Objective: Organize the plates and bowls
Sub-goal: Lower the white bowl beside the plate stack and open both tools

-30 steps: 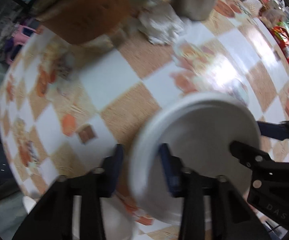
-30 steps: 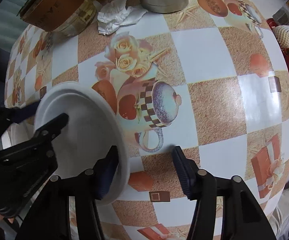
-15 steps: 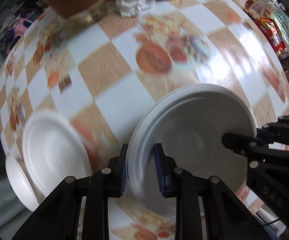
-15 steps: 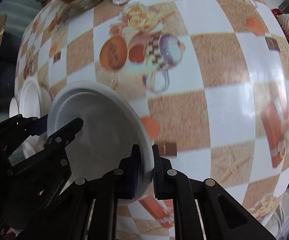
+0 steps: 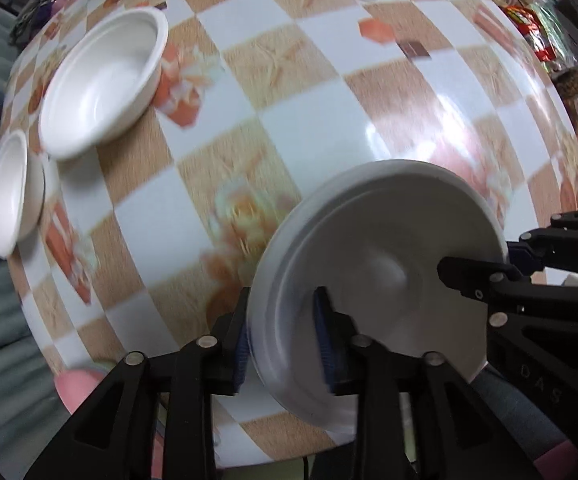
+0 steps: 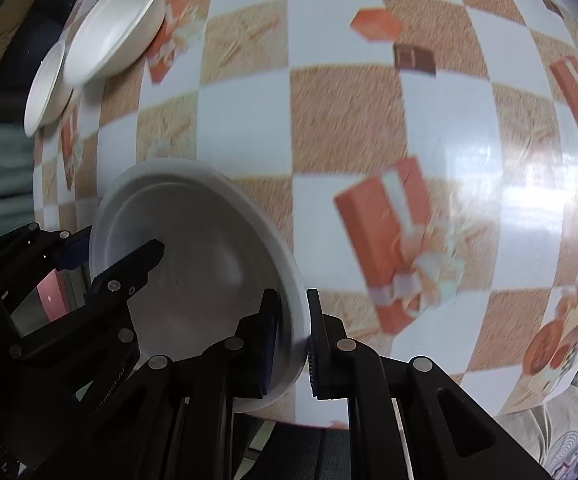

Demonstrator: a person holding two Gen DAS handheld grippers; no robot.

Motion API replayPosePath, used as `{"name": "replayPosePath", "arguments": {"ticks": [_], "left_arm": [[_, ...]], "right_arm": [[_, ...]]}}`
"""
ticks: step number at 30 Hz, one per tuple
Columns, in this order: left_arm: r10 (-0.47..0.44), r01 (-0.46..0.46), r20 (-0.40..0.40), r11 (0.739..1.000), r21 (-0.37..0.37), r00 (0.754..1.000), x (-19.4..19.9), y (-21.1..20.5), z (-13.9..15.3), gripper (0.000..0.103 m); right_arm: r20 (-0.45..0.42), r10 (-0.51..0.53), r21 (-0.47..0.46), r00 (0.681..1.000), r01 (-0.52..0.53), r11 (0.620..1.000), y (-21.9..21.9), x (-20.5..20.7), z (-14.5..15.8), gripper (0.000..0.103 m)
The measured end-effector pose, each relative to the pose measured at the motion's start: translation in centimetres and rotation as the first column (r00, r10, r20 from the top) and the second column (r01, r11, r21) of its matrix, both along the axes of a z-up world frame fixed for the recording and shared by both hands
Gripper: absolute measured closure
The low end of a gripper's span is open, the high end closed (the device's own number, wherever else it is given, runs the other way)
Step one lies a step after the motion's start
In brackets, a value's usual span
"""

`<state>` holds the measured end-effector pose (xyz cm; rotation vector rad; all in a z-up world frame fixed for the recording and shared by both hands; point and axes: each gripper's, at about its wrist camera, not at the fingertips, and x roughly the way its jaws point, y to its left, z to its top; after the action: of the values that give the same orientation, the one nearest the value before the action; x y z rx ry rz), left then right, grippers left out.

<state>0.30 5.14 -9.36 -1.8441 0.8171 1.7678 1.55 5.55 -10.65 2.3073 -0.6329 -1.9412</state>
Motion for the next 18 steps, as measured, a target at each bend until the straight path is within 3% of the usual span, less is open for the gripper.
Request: {"name": "replayPosePath", "arguments": {"ticks": [2, 4, 6, 7, 9, 14, 18], "left_arm": [[-0.007, 0.007, -0.037, 1.000, -0.004, 0.999, 1.1, -0.9, 0.3, 0.033], [-0.009, 0.010, -0.074, 1.000, 0.014, 0.997, 1.4, -2.1, 0.9, 0.025], [0.000, 0.002, -0.071, 0.999, 0.036, 0.997, 2.1, -3.1, 1.7, 0.025], [0.015, -0.012, -0.064, 0.999, 0.047, 0.998, 2.1, -3.8, 2.1, 0.025], [0.047, -0.043, -0.064, 0.997, 0.063, 0.997, 1.8, -5.5, 2.7, 0.024], [0.171, -0.165, -0.060, 0.982, 0.087, 0.983, -1.1, -7.8, 4.1, 0.023], [0.254, -0.249, -0.055, 0.964, 0.088, 0.966, -3.1, -8.5, 4.4, 0.023]], "right_arm": [[0.010, 0.021, 0.022, 1.000, -0.021, 1.000, -0.6, 0.4, -0.3, 0.089], [0.012, 0.024, 0.029, 1.000, -0.025, 0.999, -0.6, 0.7, -0.4, 0.085], [0.000, 0.004, 0.049, 1.000, -0.004, 0.999, -0.5, 1.1, -0.1, 0.033], [-0.019, -0.010, 0.069, 1.000, 0.012, 0.998, -0.1, 1.3, 0.2, 0.002], [-0.057, -0.028, 0.100, 0.998, 0.033, 0.994, 0.8, 1.7, 1.0, 0.002], [-0.025, -0.081, 0.107, 0.996, 0.083, 0.991, 3.3, 2.8, 0.8, 0.002], [-0.017, -0.103, 0.115, 0.995, 0.104, 0.988, 3.4, 1.2, 1.0, 0.002]]}}
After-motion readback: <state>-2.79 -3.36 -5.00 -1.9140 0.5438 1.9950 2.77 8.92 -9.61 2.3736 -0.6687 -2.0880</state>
